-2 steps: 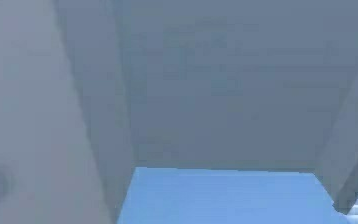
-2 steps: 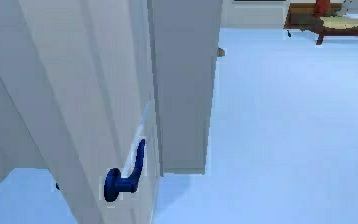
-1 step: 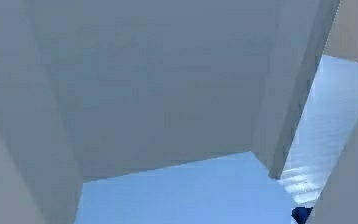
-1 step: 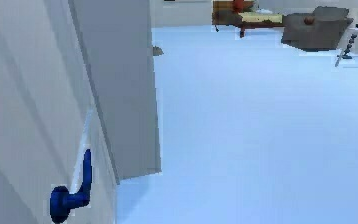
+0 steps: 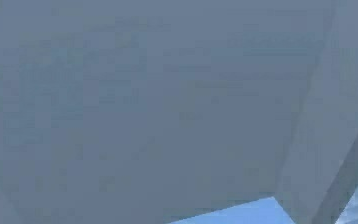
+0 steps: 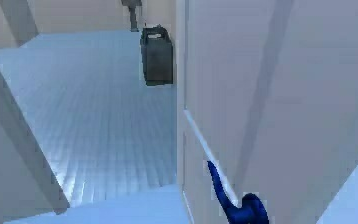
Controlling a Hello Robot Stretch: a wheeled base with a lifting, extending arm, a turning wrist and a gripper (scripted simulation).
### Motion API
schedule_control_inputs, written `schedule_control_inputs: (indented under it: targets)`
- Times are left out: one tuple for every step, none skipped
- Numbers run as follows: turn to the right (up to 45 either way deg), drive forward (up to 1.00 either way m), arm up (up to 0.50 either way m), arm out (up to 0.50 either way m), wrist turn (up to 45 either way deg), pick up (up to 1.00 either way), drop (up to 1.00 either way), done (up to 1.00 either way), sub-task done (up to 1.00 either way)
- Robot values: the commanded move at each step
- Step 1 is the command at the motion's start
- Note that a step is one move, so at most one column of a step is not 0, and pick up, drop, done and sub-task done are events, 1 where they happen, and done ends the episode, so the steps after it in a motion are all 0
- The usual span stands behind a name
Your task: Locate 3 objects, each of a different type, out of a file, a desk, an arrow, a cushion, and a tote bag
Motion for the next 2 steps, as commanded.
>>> schedule_control_inputs:
  targets:
    - [45.0, 0.00, 0.00, 0.00, 0.0, 0.00, 0.00, 0.00, 0.00]
    - [21.0, 0.00, 0.00, 0.00, 0.0, 0.00, 0.00, 0.00, 0.00]
